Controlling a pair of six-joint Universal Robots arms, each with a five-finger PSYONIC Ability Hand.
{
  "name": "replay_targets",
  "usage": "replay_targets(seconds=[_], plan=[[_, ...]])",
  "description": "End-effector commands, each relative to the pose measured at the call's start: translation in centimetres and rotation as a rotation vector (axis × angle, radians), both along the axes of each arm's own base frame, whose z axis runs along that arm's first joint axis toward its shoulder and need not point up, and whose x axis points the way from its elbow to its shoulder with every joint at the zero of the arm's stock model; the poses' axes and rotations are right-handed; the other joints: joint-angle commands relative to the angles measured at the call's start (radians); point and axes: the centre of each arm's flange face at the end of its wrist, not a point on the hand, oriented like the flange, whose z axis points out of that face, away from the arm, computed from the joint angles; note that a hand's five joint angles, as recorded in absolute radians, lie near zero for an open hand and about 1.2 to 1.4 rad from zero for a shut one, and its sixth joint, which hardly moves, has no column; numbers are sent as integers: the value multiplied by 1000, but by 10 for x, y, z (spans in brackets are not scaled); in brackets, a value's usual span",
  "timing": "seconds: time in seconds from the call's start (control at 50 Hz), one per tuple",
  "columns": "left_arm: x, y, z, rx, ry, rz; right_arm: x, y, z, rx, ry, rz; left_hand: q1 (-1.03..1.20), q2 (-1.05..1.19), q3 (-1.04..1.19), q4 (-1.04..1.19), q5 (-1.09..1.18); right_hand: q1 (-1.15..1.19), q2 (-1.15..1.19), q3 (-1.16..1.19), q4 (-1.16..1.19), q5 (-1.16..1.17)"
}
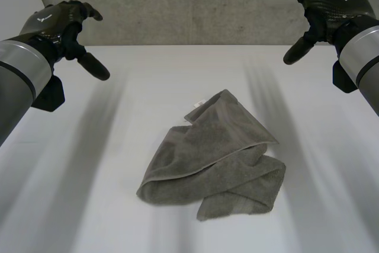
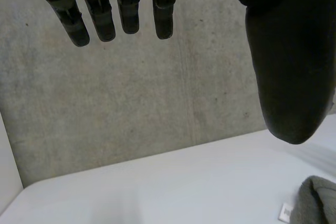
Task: Fold the towel.
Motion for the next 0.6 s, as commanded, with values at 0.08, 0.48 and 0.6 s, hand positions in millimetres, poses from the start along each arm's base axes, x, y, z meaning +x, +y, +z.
replay_targets(seconds=[0.08,0.48,0.6], plan=[[-3,-2,-14,34,-13,-9,-2,0,0,1,5,-21,-109,-55,-44,-52,-58,-60,-77,-6,-7,-62],[-13,8,-22,64,-25,-56,7,6,-3,2,67,71,-103,-49,-44,-52,-52,-60,-77,-6,-7,-62],[-24,33,-64,208,-88,-111,20,20,-37,64,362,299,-105,-52,-44,-52,-55,-60,-77,-6,-7,-62]])
